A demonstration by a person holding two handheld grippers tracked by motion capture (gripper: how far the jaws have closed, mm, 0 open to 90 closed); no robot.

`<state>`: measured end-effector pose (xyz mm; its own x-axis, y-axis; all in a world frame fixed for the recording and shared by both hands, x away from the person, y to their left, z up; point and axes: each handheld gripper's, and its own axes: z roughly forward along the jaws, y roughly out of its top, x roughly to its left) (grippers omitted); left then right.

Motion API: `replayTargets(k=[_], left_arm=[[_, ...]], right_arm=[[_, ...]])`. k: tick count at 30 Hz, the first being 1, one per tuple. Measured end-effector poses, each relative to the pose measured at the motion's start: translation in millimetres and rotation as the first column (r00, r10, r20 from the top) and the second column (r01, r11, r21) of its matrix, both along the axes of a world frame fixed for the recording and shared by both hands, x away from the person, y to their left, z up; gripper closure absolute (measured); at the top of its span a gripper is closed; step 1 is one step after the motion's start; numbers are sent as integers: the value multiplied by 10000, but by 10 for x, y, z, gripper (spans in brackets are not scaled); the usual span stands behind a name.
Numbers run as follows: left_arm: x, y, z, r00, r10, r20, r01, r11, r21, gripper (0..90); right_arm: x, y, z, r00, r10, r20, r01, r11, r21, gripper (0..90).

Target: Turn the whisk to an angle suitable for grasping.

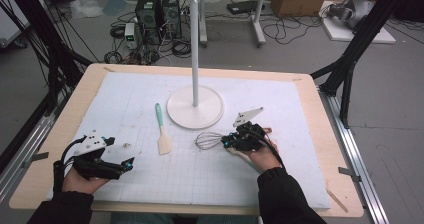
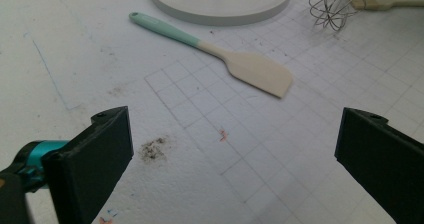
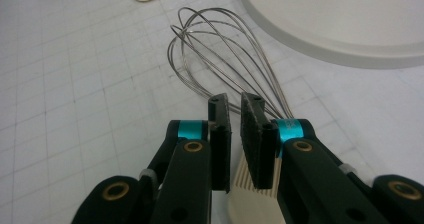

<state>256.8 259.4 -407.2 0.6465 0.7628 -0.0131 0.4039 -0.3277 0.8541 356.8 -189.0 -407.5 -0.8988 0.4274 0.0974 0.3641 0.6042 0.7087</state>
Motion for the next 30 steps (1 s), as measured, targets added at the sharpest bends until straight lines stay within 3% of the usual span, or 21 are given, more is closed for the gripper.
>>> replayTargets(k=[8, 19, 30], left_arm=[[2, -5, -2, 10000, 1, 2, -1, 10000, 44, 25], [-1, -6, -1, 10000, -11, 5, 11, 10000, 35, 26], [-2, -7, -1, 10000, -34, 14, 34, 10000, 52, 26]], right_arm=[[29, -189, 177, 9998, -52, 203, 53, 10000, -57, 805], [112, -336, 472, 9977, 231, 642, -196, 9983, -545, 781], [187, -415, 393, 9986, 140, 505, -109, 9981, -608, 785]])
